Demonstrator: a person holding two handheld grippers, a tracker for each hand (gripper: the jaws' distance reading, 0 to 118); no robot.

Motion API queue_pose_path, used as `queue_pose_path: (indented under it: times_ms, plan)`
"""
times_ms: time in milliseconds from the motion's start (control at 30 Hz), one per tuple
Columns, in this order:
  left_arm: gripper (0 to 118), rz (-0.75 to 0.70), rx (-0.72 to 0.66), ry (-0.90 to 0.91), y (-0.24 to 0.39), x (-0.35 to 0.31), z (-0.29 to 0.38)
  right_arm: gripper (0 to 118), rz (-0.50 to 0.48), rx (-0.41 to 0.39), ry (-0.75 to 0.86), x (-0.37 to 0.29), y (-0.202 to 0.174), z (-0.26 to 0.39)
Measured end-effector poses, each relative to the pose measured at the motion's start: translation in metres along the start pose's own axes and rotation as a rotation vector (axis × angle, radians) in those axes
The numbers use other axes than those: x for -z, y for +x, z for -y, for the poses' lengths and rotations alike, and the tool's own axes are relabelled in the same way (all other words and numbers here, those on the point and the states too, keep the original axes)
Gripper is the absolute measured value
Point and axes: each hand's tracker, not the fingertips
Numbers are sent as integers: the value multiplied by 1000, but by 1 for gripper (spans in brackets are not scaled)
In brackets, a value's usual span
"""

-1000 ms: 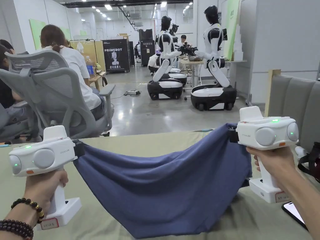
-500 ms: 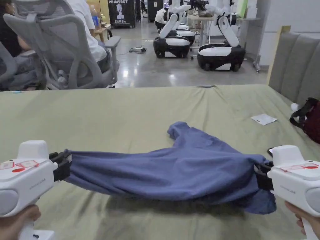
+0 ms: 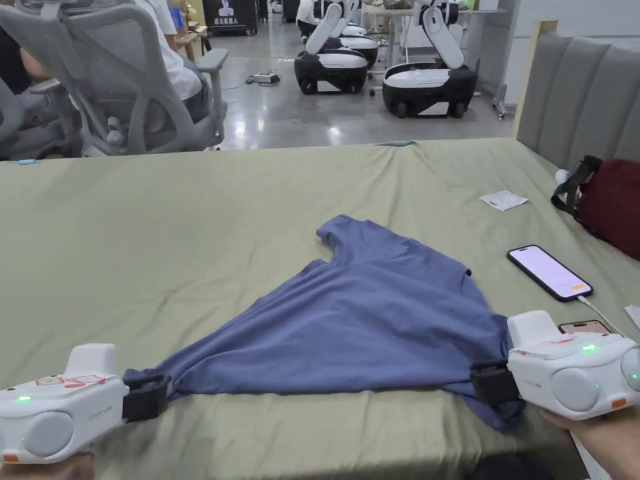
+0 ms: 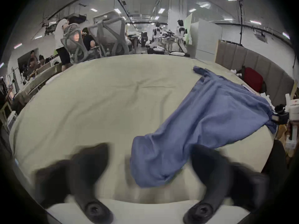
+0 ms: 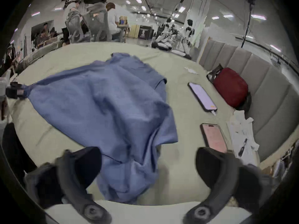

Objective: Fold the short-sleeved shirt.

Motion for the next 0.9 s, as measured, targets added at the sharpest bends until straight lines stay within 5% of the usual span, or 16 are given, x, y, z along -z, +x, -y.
queue_pose_path:
  times_ms: [33,100,167,267,300,567,667,733,800,900]
  plan:
    - [118,-16,9,22,0,-4,0,118,-20,35,43,-8,1,-1]
    - [110,8,-2,112,-6,-16,-5,113,-57,84,85,-18,1,-5]
    - [102,-8,-27,98,-7,-27,-12,93,-44,106,143,-27,-3,-8]
    - [13,-20,-49,181,-6,-44,-18,5,-20,117,188,-37,-12,-12]
    - [0,-33,-38,179,-5,-46,-20,1,-14,115,196,-39,-15,-12]
    - [0,-60,1,158,3,-52,-18,0,7,104,211,-45,-26,-15]
    - [10,-82,-10,141,0,-45,-14,0,18,109,206,-46,-26,-15]
    - [69,-67,-18,91,-3,-37,-12,0,12,108,200,-47,-25,-16]
    - [109,-69,-15,46,-2,-28,-9,0,8,107,201,-47,-24,-16]
    - [94,-71,8,39,-2,-13,-4,0,6,111,195,-45,-22,-15]
